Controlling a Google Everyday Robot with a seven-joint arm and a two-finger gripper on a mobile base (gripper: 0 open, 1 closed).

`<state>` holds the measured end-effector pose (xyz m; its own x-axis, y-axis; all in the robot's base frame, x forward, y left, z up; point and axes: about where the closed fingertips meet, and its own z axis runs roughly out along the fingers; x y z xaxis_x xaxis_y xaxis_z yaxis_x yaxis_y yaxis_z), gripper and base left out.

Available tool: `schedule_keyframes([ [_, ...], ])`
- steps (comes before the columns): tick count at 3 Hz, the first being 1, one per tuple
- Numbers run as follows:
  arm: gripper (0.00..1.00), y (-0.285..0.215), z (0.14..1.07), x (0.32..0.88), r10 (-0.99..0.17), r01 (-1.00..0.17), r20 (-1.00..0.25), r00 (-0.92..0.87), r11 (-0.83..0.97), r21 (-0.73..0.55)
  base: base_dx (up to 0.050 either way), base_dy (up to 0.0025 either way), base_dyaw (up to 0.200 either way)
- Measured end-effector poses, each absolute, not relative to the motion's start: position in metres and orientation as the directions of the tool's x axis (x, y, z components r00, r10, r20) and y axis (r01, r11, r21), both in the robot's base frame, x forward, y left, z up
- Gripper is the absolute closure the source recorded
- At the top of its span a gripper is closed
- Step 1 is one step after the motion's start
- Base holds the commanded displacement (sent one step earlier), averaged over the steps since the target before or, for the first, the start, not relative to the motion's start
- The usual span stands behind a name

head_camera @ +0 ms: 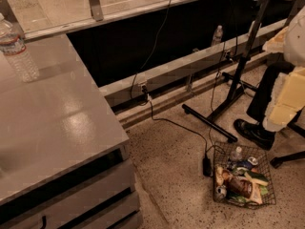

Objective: Knock water bottle over

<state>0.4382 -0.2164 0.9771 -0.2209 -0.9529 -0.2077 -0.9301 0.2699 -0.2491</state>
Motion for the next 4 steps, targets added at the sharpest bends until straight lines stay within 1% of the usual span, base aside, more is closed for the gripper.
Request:
schedule_keyframes([
  [4,0.0,-0.2164,0.9772,0.4382,-0.953,-0.93,-0.208,-0.221,0.27,-0.249,0.0,-0.00003,0.099],
])
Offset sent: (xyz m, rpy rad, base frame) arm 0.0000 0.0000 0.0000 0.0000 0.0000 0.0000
